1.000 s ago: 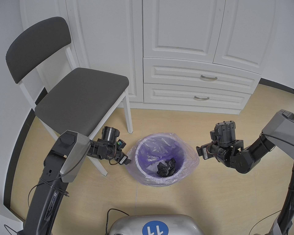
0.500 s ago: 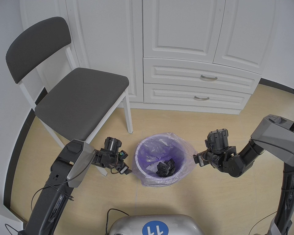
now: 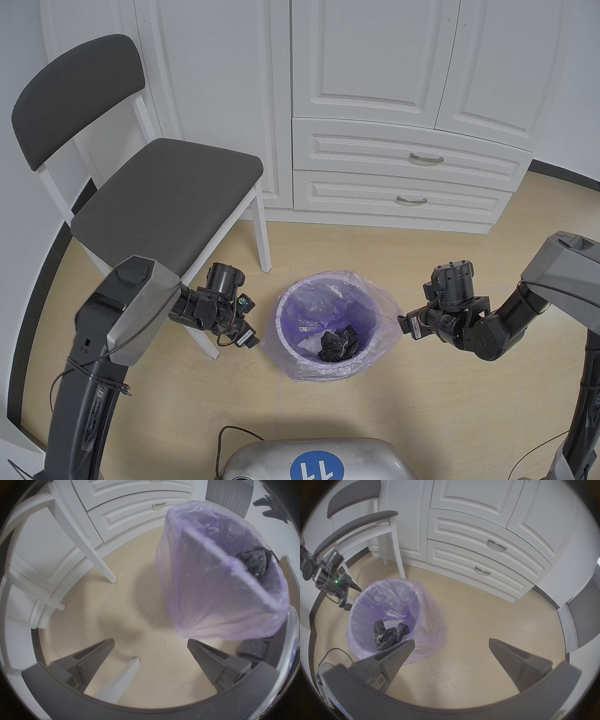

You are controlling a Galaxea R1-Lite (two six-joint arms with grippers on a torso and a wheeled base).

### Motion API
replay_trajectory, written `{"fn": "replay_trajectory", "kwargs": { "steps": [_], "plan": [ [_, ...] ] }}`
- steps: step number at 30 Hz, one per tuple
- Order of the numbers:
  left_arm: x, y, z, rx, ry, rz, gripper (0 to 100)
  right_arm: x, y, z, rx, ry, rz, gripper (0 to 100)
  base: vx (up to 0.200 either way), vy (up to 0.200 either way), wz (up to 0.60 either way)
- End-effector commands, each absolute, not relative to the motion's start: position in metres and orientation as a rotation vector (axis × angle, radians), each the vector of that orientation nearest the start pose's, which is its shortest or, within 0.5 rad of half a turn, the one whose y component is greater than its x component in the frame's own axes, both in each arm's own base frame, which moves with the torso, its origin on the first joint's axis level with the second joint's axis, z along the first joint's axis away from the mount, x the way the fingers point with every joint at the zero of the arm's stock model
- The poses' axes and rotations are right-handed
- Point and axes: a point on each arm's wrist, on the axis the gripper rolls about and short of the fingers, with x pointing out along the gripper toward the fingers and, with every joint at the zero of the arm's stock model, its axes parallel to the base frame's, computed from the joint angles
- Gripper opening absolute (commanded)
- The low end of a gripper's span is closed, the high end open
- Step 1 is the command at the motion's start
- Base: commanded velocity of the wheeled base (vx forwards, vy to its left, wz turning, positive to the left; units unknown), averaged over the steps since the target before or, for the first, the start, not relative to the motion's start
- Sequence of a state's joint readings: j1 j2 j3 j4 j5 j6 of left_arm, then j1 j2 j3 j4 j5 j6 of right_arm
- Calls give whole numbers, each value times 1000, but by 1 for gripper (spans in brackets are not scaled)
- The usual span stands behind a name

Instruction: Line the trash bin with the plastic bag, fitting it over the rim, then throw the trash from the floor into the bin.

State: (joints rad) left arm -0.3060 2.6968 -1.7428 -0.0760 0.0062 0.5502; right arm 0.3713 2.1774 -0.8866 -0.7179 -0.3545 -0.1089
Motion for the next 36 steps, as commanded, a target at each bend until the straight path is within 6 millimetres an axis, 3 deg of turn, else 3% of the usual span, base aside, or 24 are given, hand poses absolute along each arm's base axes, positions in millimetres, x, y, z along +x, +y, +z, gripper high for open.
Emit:
{"fn": "replay_trajectory", "kwargs": {
  "steps": [1, 6, 7, 9, 13, 16, 22, 26, 28, 29, 31, 34, 36],
  "plan": [
    [394, -160, 48, 720, 747, -417, 100, 367, 107, 42, -345, 543, 13, 100, 0, 0, 0],
    [381, -156, 48, 729, 743, -397, 100, 389, 104, 16, -342, 570, -8, 100, 0, 0, 0],
    [371, -153, 50, 723, 728, -394, 100, 406, 106, -1, -333, 576, -17, 100, 0, 0, 0],
    [361, -153, 53, 710, 701, -393, 100, 424, 107, -16, -316, 574, -27, 100, 0, 0, 0],
    [344, -152, 63, 669, 656, -390, 100, 445, 112, -40, -300, 599, -17, 100, 0, 0, 0],
    [332, -150, 72, 628, 638, -384, 100, 450, 114, -51, -292, 652, 15, 100, 0, 0, 0],
    [308, -144, 87, 579, 629, -379, 100, 458, 107, -46, -277, 822, 68, 100, 0, 0, 0],
    [298, -139, 107, 549, 571, -365, 100, 474, 108, -49, -280, 911, 121, 100, 0, 0, 0],
    [298, -139, 107, 549, 571, -365, 100, 474, 108, -49, -280, 911, 121, 100, 0, 0, 0],
    [293, -136, 123, 511, 528, -350, 100, 497, 108, -67, -292, 879, 129, 100, 0, 0, 0],
    [289, -134, 131, 475, 510, -338, 100, 510, 110, -79, -300, 855, 144, 100, 0, 0, 0],
    [283, -132, 138, 428, 494, -328, 100, 506, 112, -99, -311, 935, 165, 100, 0, 0, 0],
    [281, -131, 141, 405, 491, -322, 100, 505, 113, -103, -285, 948, 215, 100, 0, 0, 0]
  ]
}}
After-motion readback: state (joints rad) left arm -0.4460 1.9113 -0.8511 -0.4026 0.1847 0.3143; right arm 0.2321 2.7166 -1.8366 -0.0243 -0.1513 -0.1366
